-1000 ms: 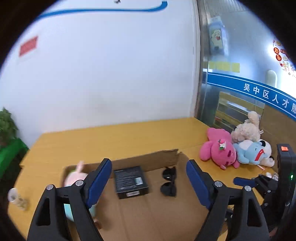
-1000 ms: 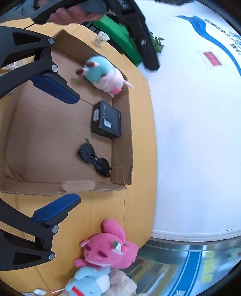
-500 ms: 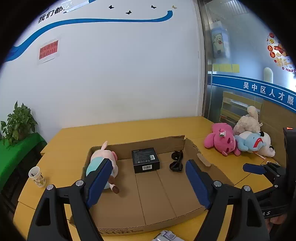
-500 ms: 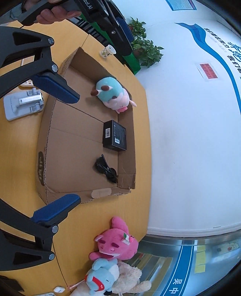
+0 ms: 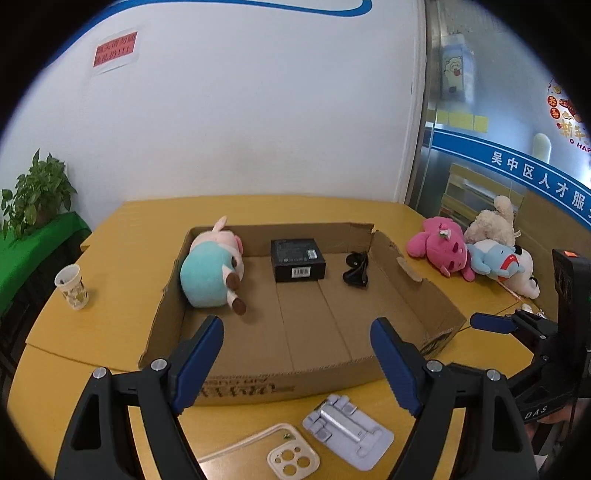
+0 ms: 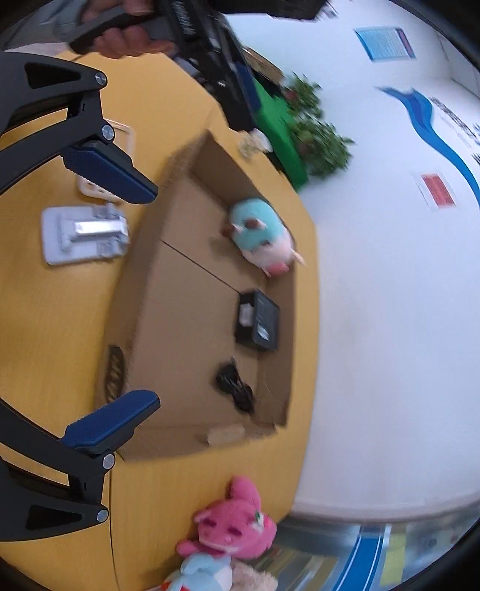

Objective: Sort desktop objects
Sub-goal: 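Move the right gripper to the white folding phone stand, then close the right gripper on the sides of the phone stand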

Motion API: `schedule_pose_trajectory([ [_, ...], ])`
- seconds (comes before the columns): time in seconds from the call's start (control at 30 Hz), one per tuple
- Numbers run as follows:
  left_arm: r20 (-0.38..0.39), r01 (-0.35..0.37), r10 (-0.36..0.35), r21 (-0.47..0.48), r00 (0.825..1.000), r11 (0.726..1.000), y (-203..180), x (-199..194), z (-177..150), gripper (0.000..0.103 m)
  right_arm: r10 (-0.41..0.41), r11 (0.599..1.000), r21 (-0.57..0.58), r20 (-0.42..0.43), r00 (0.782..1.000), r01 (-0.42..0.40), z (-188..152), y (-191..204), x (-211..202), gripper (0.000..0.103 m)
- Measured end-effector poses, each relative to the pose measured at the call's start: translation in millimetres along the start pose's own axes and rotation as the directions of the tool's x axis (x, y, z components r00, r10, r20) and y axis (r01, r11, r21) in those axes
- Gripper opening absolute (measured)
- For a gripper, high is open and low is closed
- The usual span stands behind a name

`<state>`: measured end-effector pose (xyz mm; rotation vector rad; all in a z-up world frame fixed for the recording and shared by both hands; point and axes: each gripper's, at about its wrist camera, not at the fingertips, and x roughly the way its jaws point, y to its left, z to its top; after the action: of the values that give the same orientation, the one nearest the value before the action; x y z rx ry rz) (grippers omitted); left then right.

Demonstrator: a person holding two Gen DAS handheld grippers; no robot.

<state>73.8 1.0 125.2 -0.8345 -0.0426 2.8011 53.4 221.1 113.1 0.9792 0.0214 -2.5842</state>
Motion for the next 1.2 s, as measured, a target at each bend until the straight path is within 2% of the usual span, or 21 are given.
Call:
schedule_pose_trajectory([
  [0.07, -0.047, -0.006, 0.005, -0.027, 0.999, 1.000, 11.2, 3.0, -16.4, 0.081, 0.066, 0.996, -0.060, -0.071, 0.995, -0.071, -19.3, 11.4, 13.9, 0.102],
  [0.13, -0.097, -0.004, -0.003, -0.069, 0.995, 0.998, 23.5, 6.8, -34.7, 0.081, 0.128, 0.984, -0.104, -0.148, 0.981, -0.144, -39.2, 25.0, 28.1, 0.102],
  [0.3, -0.196, 0.023, -0.056, -0.166, 0.979, 0.986, 41.7, 18.9, -70.8, 0.081, 0.206, 0.968, -0.092, -0.231, 0.951, -0.232, -65.2, 48.1, 53.5, 0.102],
  [0.47, -0.242, 0.011, -0.068, -0.229, 0.968, 0.973, 51.7, 25.1, -85.7, 0.081, 0.116, 0.969, -0.182, -0.268, 0.957, -0.169, -77.2, 66.6, 83.7, 0.099],
  [0.63, -0.266, 0.042, -0.098, -0.212, 0.959, 0.976, 43.7, 33.8, -88.9, 0.081, 0.100, 0.978, -0.138, -0.355, 0.930, -0.158, -89.9, 56.1, 102.8, 0.075],
  [0.67, -0.271, 0.055, -0.111, -0.206, 0.956, 0.977, 41.0, 36.8, -88.8, 0.081, 0.082, 0.978, -0.152, -0.335, 0.939, -0.140, -92.0, 55.1, 100.9, 0.072],
  [0.73, -0.282, 0.082, -0.140, -0.205, 0.949, 0.975, 34.7, 42.2, -89.1, 0.081, 0.084, 0.977, -0.156, -0.329, 0.940, -0.142, -94.9, 53.6, 99.1, 0.065],
  [0.77, -0.290, 0.098, -0.157, -0.209, 0.944, 0.973, 30.9, 45.9, -88.9, 0.081, 0.083, 0.978, -0.154, -0.326, 0.942, -0.140, -95.9, 52.4, 97.9, 0.065],
  [0.87, -0.317, 0.151, -0.233, -0.262, 0.920, 0.953, 19.3, 62.0, -89.8, 0.081, 0.064, 0.986, -0.128, -0.309, 0.949, -0.109, -98.9, 46.0, 95.5, 0.064],
  [1.0, -0.363, 0.255, -0.374, -0.335, 0.854, 0.907, -11.6, 92.3, -89.9, 0.079, 0.015, 0.996, -0.075, -0.295, 0.955, -0.038, -106.7, 29.9, 84.1, 0.064],
  [1.1, -0.393, 0.297, -0.407, -0.312, 0.824, 0.902, -36.8, 113.3, -85.6, 0.079, -0.022, 1.000, -0.015, -0.291, 0.956, 0.019, -108.5, 11.6, 75.2, 0.064],
  [1.2, -0.447, 0.297, -0.416, -0.313, 0.792, 0.902, -58.0, 134.9, -86.7, 0.079, -0.064, 0.996, 0.046, -0.282, 0.957, 0.080, -117.8, -6.0, 59.8, 0.064],
])
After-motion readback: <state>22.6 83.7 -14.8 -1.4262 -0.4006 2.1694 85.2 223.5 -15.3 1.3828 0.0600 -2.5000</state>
